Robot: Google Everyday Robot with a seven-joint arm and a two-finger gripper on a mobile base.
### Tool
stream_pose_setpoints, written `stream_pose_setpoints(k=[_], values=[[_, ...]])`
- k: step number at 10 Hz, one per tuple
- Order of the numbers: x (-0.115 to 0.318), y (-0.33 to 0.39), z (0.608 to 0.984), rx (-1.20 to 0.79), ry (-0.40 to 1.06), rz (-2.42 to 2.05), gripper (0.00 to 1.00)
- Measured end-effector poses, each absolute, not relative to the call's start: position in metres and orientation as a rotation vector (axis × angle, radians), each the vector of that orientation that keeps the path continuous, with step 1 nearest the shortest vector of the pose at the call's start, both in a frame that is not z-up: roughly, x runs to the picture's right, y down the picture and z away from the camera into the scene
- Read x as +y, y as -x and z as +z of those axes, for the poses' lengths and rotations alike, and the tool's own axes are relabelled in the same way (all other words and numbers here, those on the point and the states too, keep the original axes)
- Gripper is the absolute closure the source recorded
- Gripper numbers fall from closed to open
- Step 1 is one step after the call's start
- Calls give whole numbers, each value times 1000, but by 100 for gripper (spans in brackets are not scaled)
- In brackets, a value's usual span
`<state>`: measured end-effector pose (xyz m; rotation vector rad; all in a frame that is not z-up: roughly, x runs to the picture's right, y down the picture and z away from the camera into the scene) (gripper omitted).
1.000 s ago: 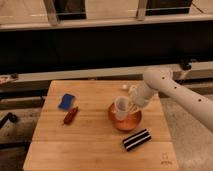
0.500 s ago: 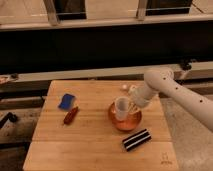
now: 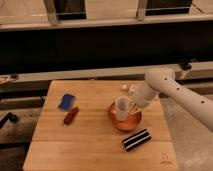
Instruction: Place the ceramic cup in the ceramic bowl
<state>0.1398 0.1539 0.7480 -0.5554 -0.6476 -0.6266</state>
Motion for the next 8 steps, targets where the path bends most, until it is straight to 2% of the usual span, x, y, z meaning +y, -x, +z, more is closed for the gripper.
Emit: stream_pose_setpoints(k=[2,3,4,8], values=[[154,-140,747,-649,553,-627,75],[155,-140,749,-650,552,-626,84],[156,-140,750,-651,551,-626,88],[158,-140,752,-656,545,-626,89]])
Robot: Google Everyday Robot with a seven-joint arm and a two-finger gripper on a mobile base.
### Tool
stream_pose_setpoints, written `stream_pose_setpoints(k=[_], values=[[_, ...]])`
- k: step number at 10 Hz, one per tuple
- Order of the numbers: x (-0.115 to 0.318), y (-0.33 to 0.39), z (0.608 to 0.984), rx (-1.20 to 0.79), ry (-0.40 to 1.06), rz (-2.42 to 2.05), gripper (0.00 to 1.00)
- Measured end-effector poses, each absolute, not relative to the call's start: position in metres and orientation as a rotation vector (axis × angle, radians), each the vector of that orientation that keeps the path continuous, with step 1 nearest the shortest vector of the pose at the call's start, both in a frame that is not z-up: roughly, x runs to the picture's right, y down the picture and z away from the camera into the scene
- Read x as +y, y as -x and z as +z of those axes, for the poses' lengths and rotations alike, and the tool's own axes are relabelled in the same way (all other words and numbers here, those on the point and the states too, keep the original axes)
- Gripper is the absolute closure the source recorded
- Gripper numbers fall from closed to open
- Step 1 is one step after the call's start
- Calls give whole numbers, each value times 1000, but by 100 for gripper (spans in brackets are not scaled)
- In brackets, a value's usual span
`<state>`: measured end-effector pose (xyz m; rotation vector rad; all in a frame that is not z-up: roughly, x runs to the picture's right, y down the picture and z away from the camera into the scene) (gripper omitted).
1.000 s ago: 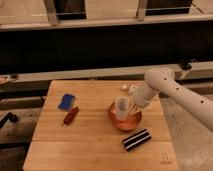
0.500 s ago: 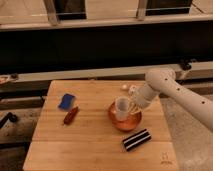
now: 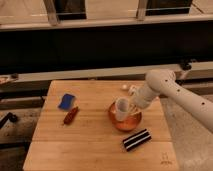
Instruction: Place the ceramic cup in the ceramic bowl
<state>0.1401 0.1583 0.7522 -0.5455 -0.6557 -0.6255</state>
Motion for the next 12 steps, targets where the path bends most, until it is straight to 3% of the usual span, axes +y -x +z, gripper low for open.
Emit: stream_pose_setpoints(k=[1,4,9,12], values=[[158,-141,753,-656,544,-625,88],[158,-142,753,-656,536,-622,71],[160,-145,755,-659,526,-619,68],[160,-148,754,-659,518,-613,42]])
